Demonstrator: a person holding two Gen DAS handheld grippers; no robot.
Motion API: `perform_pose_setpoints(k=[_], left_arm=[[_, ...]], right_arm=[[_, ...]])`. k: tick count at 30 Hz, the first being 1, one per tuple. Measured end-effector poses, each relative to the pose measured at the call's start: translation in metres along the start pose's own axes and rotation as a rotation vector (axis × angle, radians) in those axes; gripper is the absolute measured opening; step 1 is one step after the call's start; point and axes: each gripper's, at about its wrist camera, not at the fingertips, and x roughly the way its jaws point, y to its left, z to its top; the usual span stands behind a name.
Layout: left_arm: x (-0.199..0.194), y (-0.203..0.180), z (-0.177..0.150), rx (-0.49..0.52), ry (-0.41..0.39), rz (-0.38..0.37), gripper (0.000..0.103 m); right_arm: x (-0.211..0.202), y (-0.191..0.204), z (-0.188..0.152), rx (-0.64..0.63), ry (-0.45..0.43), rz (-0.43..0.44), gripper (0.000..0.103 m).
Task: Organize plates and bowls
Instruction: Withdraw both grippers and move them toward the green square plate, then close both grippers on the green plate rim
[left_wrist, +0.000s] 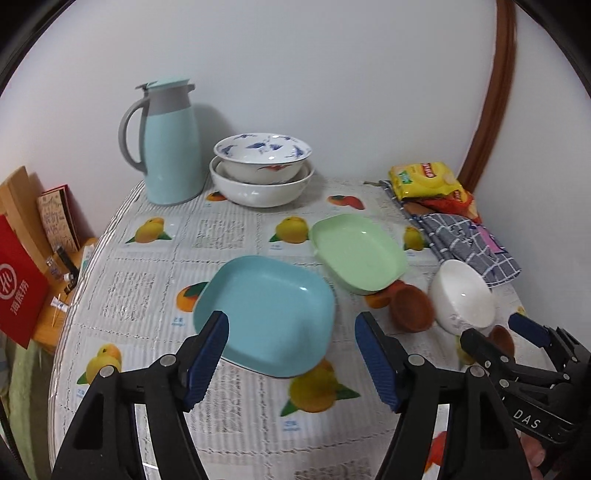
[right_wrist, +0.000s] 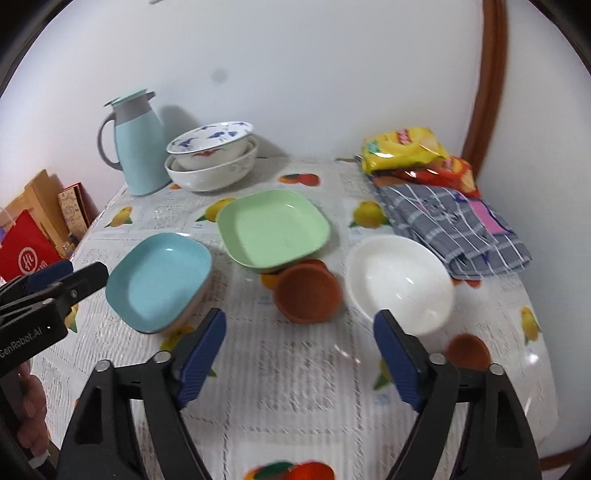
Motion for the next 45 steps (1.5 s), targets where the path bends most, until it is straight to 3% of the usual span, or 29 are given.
perform_pose_setpoints(k=[8,16,19,23,27,32,35,38,45], left_arm=[[-0.006,-0.017,0.001,0.005,0.052,-0.007,0.069],[-0.010,-0.026,0.015,-0.002,0.053,-0.031,0.069],[-0.013,-0.029,0.023,-0.012,0.027,-0.023,0.069],[-0.013,-0.034,0.035,0.009,-0.004,0.024,0.069],[-0.008,-0.036,0.046,0.027,-0.024,0.053,0.069],[0.006,-0.036,0.054,0.013,-0.020,0.027,0.069],[0.020,-0.038,0.058,0.042,-0.024,0.077,0.069],[0.033,-0.034,0.065,0.033,-0.006,0.051,0.069],[0.062,-0.025,0.087,0.004,0.019,0.060,0.069]], right_arm=[[-0.034,-0.030,-0.006,0.074,-0.088,0.000,0.088],[-0.056,-0.028,-0.001,0.008,-0.158,-0.046,0.088],[-0.054,-0.028,0.007,-0.009,-0.141,-0.013,0.088],[-0.051,-0.029,0.013,-0.005,-0.172,-0.040,0.089],[-0.040,-0.030,0.025,0.008,-0.134,-0.004,0.090],[-0.020,-0.032,0.038,0.048,-0.112,0.007,0.090],[-0.010,-0.037,0.047,0.089,-0.111,0.065,0.090],[0.003,-0.040,0.058,0.103,-0.093,0.098,0.090],[0.030,-0.036,0.092,0.039,-0.086,0.051,0.090]])
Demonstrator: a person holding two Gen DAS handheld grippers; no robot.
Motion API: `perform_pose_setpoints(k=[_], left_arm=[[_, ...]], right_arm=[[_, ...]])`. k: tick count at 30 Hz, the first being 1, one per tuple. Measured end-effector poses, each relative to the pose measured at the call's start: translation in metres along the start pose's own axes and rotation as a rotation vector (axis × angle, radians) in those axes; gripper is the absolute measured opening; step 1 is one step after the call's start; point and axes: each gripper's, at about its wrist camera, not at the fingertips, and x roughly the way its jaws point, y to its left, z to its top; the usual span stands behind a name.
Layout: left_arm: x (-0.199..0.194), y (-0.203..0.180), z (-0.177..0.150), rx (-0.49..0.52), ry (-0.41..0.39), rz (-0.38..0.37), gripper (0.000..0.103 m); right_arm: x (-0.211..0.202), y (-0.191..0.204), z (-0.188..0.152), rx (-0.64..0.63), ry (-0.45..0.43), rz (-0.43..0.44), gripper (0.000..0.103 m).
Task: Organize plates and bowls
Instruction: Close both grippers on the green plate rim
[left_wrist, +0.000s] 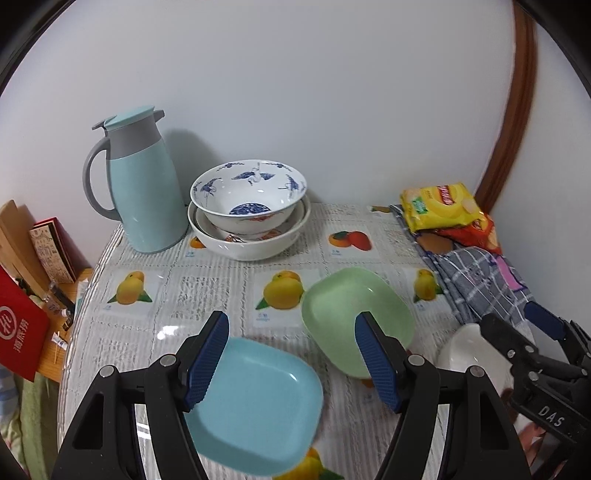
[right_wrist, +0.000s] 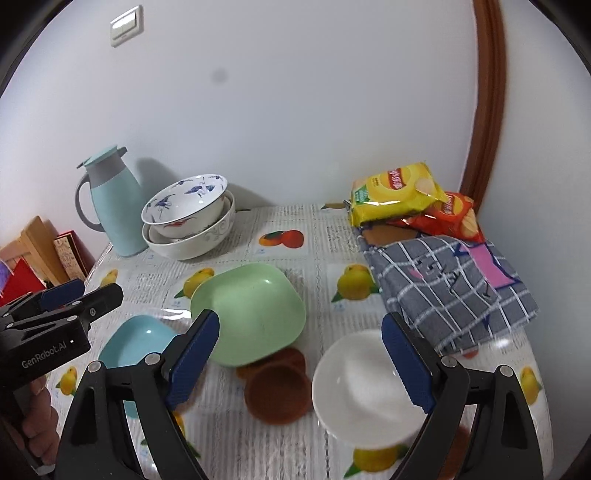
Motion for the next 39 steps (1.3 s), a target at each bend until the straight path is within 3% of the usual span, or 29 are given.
perform_pose_setpoints(k=[6,11,18,24,27,30,32,34,36,39], left_arm=[[0.034,-0.002,0.019,0.014,0.030,0.008,0.069],[0.075,-0.007,0.026,0.016,0.078,-0.010,0.069],[0.129,-0.017,0.020,0.024,0.177,-0.032,0.069],[0.158,-0.014,0.015,-0.009,0.226,-0.051,0.069],[0.163,-0.009,0.015,-0.022,0.239,-0.068,0.060],[0.165,-0.008,0.013,-0.006,0.243,-0.067,0.057],[0.169,-0.007,0.012,-0.009,0.260,-0.069,0.048],[0.174,-0.007,0.010,-0.008,0.277,-0.077,0.046],[0.176,-0.008,0.007,0.004,0.288,-0.082,0.045],[0.185,-0.011,0.004,0.004,0.323,-0.096,0.035]], right_arm=[[0.033,0.005,0.028,-0.042,0.005,-0.040,0.090],[0.071,0.004,0.039,-0.035,0.035,-0.007,0.090],[0.119,-0.001,0.022,0.011,0.151,0.082,0.090],[0.139,0.000,0.007,0.028,0.215,0.061,0.090],[0.142,0.003,0.003,0.023,0.217,0.041,0.090],[0.145,0.006,0.001,0.007,0.210,0.019,0.081],[0.149,0.008,0.000,-0.010,0.217,0.004,0.074],[0.155,0.009,-0.002,-0.013,0.234,-0.007,0.060],[0.163,0.010,-0.004,-0.014,0.265,-0.018,0.054],[0.169,0.010,-0.006,-0.015,0.286,-0.028,0.050]])
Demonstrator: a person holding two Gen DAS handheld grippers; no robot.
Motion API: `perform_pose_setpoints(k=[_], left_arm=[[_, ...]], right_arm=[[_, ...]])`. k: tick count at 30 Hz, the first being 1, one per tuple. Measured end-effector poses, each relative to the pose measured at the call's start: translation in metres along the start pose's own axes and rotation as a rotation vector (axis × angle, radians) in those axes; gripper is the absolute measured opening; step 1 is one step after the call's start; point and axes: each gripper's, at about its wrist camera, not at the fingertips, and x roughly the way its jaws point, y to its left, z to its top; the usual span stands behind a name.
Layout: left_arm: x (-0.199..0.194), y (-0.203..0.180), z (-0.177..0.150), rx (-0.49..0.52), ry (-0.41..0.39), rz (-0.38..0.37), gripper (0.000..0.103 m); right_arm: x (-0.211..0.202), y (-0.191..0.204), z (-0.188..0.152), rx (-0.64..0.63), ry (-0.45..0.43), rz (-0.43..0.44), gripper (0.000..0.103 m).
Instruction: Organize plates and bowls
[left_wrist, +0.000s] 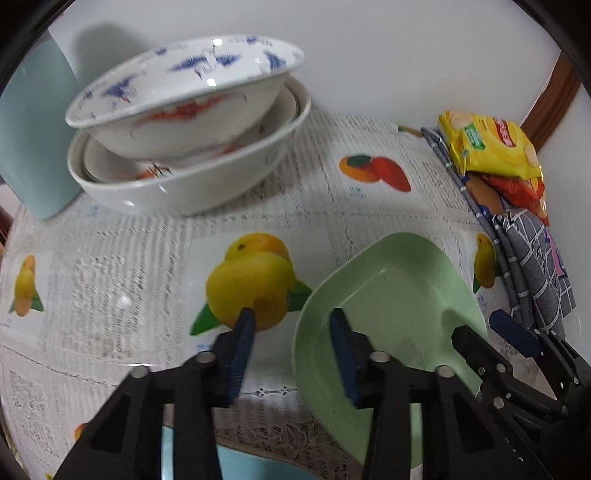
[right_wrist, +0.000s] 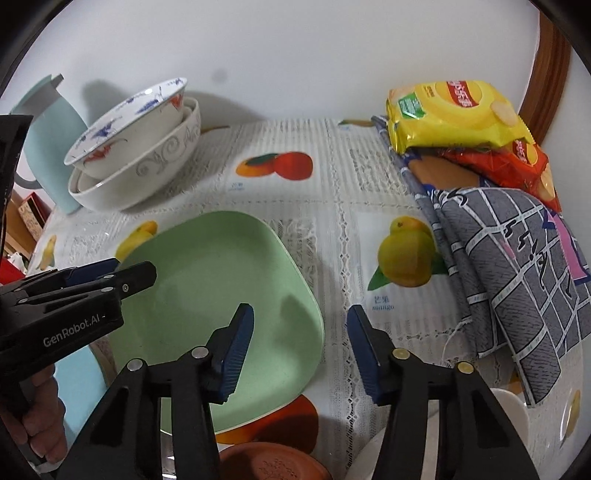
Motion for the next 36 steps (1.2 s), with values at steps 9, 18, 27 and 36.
perform_pose_setpoints(k=[9,18,27,36], left_arm=[[0.005,-0.008,-0.001,0.031,-0.007,0.002,0.020],[-0.008,-0.006,0.001,0.019,-0.047,0.002,0.013],[-0.040,0.000,0.003,-0.001,-0.103,-0.040,0.011],[-0.083,-0.003,-0.004,0.009,-0.176,-0.056,0.010]], right_arm=[[0.009,0.007,-0.003,-0.028,0.017,-0.072,0.050],[0.012,0.004,-0.002,-0.006,0.014,-0.062,0.013],[-0.018,-0.003,0.003,0.064,-0.080,0.009,0.011],[-0.058,-0.003,-0.006,0.092,-0.141,0.032,0.011]])
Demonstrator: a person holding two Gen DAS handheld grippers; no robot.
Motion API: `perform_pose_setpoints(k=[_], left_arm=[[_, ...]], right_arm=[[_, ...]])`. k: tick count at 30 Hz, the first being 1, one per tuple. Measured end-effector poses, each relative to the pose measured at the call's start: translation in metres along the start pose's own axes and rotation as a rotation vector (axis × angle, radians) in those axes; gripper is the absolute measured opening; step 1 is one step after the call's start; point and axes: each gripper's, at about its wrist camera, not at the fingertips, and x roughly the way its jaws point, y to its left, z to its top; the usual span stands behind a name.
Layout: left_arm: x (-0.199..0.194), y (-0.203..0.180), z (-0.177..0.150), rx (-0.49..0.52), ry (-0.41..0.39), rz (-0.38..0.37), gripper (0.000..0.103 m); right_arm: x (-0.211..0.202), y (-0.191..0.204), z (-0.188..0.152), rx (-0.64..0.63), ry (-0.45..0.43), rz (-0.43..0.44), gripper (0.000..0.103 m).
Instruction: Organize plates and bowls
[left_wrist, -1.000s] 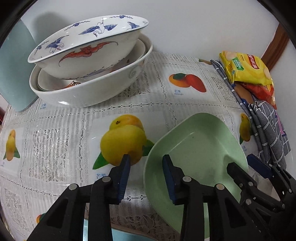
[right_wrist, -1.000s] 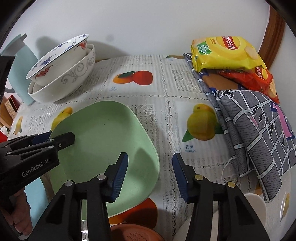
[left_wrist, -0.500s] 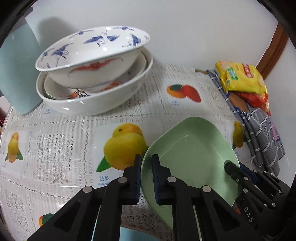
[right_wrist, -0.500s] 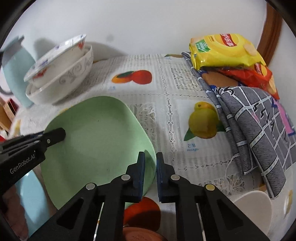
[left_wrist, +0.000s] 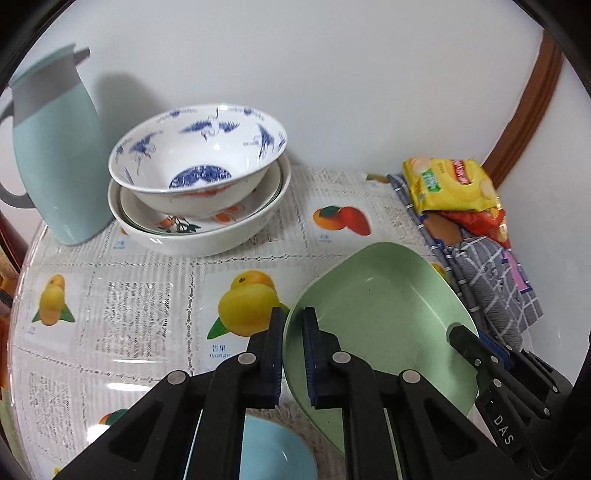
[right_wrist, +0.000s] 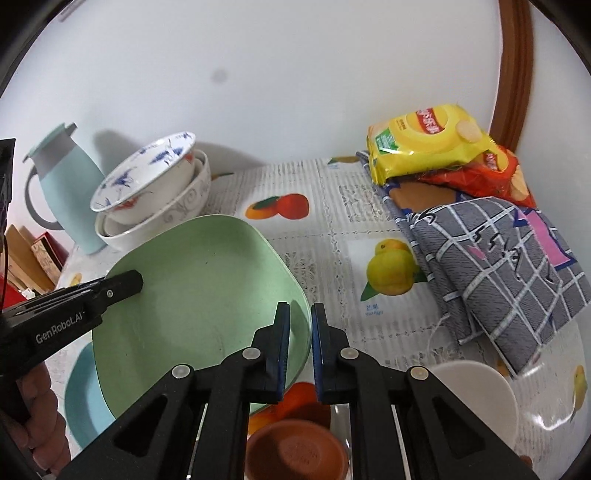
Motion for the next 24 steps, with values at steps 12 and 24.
perform_pose_setpoints(k=[12,24], left_arm=[[-0.049,0.011,-0.038,-0.030,-0.022,-0.047,0.010],[-0.090,0.016,-0.076,-0.036,-0.037,-0.046,0.010]], right_arm=[[-0.057,0.011,-0.023,0.006,-0.028,-0.008,0.011],[-0.100,0.021,-0.059,0.026,-0.039,0.018,0.011]])
